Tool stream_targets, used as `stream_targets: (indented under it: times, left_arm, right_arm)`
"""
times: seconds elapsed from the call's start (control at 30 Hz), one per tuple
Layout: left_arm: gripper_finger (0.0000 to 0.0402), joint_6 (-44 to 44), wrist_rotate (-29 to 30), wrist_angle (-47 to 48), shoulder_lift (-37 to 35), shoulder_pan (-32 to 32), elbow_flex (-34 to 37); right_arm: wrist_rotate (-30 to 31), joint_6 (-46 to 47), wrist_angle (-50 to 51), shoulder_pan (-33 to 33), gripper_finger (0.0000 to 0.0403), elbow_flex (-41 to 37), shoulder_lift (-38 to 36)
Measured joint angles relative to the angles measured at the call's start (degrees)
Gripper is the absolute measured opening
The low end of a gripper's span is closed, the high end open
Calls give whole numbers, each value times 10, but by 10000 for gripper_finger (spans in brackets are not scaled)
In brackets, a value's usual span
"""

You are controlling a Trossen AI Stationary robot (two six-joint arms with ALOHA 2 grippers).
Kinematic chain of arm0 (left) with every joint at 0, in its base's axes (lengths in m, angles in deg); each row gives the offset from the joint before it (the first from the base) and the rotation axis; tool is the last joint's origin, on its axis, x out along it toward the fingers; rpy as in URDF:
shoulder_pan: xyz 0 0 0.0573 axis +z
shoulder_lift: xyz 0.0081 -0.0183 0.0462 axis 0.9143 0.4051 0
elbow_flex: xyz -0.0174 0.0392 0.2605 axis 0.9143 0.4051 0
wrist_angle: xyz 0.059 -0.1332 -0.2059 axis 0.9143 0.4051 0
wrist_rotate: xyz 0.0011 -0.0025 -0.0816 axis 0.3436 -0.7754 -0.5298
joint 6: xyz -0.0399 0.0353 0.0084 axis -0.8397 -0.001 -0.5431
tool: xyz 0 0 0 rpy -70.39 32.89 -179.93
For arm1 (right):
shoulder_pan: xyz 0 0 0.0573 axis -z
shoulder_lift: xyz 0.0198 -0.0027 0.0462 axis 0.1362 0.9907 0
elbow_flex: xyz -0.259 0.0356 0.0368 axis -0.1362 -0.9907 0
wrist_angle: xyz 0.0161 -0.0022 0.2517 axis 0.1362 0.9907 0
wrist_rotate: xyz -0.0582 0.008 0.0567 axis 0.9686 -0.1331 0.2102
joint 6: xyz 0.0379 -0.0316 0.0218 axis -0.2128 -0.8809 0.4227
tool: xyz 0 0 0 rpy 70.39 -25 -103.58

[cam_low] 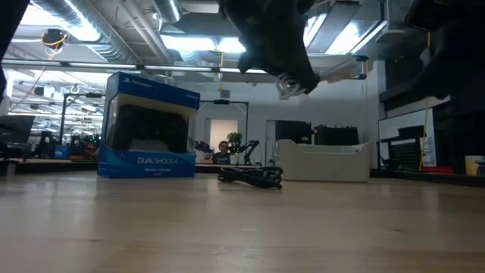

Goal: Pick and place USB-C Cables
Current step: Put the white charger cable into the gray bin

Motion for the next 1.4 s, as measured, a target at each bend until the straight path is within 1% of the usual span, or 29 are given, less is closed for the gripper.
stream_targets:
  times: [0.1, 0.17, 0.27, 0.4, 0.47, 0.67, 0.83, 0.87, 1.0, 1.07, 1.13, 1.27, 1.4]
  left_arm:
    - [18, 1, 7, 3, 0, -10, 0]
    - [18, 1, 10, 2, 0, -13, 0]
    - [18, 2, 12, 3, 0, -13, 0]
    - [18, 1, 12, 4, 0, -13, 0]
    - [18, 1, 12, 4, 0, -13, 0]
    - [18, 1, 12, 4, 0, -17, 0]
    - [18, 1, 12, 4, 0, -21, 0]
    - [18, 1, 12, 4, 0, -21, 0]
    - [18, 1, 11, 5, 0, -21, 0]
    - [18, 1, 11, 4, 0, -22, 0]
    - [18, 1, 12, 0, 0, -21, -1]
    - [17, 1, 12, -4, 0, -22, -1]
    - [17, 1, 13, -16, 1, -22, -1]
  right_arm:
    - [25, -40, -5, 9, 14, 0, 0]
    - [20, -74, -21, 16, 15, 0, 0]
    - [-6, -111, -42, 33, 27, 0, 0]
    - [-51, -140, -56, 61, 65, 0, 0]
    - [-62, -150, -55, 74, 88, 0, 0]
    - [-65, -187, -55, 102, 154, 0, 0]
    - [-66, -223, -69, 119, 190, 0, 0]
    - [-70, -241, -85, 120, 193, 0, 0]
    - [-123, -332, -177, 120, 194, 0, 0]
    - [-132, -368, -219, 120, 191, 0, 0]
    - [-132, -390, -238, 121, 189, 0, 0]
    - [-124, -389, -244, 128, 188, 0, 0]
    - [-137, -372, -244, 132, 187, 0, 2]
